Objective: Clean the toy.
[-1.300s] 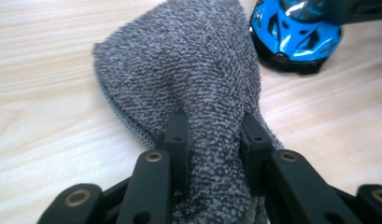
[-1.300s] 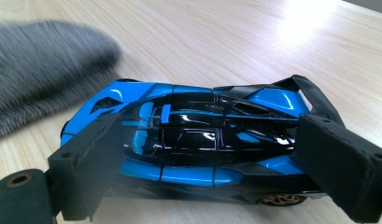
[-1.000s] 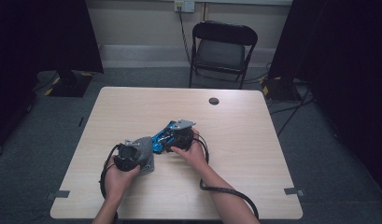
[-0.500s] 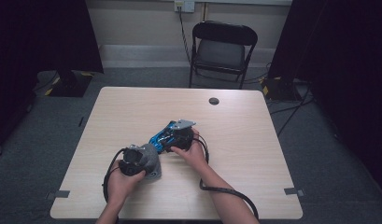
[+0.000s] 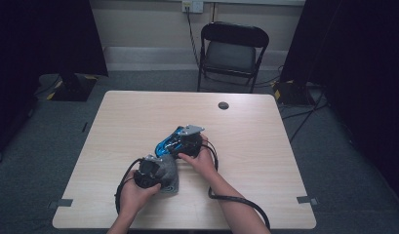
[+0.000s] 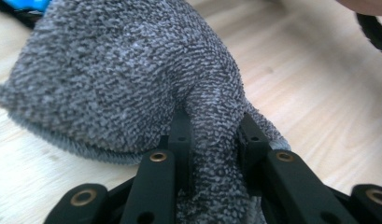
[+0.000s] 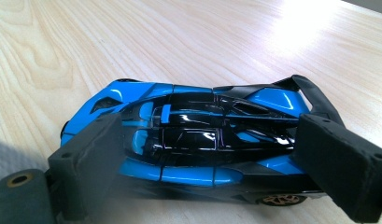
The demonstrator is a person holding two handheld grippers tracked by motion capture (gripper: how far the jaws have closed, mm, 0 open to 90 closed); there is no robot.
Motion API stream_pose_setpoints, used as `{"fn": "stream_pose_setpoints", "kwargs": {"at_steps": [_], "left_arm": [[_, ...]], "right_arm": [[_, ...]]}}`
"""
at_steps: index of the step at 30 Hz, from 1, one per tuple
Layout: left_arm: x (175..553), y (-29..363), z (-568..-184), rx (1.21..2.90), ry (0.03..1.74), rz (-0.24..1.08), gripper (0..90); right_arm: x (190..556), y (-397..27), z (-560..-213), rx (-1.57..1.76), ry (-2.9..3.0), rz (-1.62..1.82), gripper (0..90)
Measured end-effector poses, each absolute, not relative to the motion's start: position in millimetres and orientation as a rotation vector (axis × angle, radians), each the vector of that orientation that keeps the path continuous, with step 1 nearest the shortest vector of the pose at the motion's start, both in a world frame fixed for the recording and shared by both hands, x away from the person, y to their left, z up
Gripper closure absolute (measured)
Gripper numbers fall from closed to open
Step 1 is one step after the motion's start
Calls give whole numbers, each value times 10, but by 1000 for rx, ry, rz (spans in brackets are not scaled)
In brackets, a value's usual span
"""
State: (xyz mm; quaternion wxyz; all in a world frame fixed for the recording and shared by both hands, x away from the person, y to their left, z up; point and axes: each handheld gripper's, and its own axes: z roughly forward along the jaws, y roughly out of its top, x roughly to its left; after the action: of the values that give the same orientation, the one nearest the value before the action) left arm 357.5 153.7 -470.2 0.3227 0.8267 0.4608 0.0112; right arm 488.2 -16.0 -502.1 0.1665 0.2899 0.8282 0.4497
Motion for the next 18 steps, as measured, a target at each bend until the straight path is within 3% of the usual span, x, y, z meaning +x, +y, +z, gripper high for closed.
{"fn": "stream_pose_setpoints", "kwargs": {"at_steps": [9,18], "left_arm": [[3536,1515,-4582,2186,1143,53,720],[3551,1818,-4353,2100,1176,107,721]], "right_arm": [[4882,-159,-5021,828,2358,1281,86],[4883,-160,-5021,827,2357,1281,86]]}}
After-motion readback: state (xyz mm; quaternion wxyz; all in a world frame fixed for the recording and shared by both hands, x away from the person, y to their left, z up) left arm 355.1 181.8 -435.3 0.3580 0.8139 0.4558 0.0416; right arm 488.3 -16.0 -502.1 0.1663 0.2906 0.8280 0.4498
